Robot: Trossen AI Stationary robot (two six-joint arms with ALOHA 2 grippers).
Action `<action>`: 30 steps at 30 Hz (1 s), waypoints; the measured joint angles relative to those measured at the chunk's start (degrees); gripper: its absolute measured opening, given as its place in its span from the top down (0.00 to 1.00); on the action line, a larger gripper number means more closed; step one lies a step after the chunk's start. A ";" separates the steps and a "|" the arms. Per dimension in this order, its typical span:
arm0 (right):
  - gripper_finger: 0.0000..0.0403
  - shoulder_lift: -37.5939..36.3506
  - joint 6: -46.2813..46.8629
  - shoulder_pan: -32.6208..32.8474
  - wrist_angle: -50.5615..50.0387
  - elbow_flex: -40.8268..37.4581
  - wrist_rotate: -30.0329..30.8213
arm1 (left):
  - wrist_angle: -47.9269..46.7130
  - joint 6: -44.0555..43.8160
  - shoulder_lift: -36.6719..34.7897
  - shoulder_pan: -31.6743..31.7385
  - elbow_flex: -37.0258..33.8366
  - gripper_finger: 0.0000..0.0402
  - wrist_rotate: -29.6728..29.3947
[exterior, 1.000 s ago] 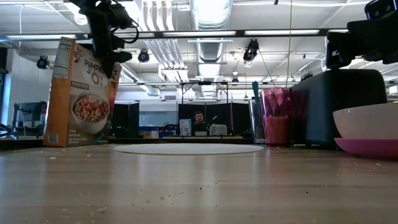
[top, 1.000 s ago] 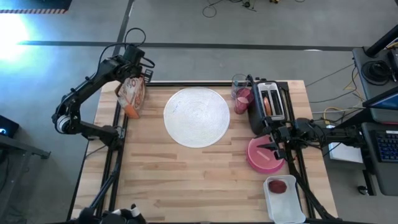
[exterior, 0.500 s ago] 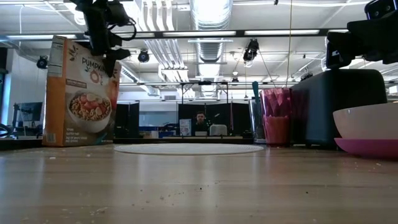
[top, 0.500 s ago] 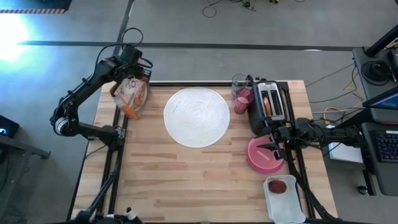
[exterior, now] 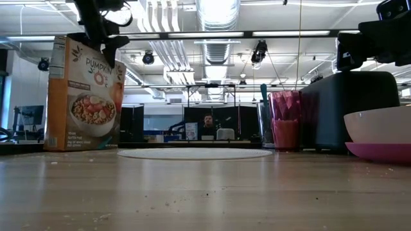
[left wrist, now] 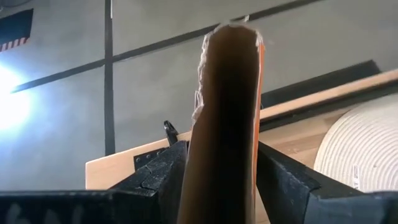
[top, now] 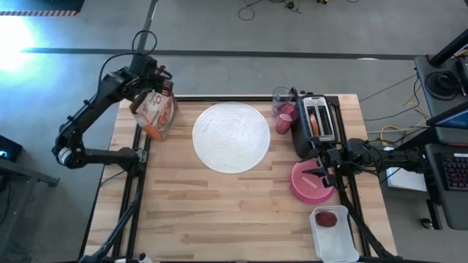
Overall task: Arrange a breakfast setting
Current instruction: Move the cereal from the bottom into the top left of the table, then adjust the white placemat
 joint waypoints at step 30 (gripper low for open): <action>0.60 0.02 0.00 0.00 0.01 0.00 -0.01 | 5.72 -4.01 -6.47 -12.01 -0.01 0.61 11.93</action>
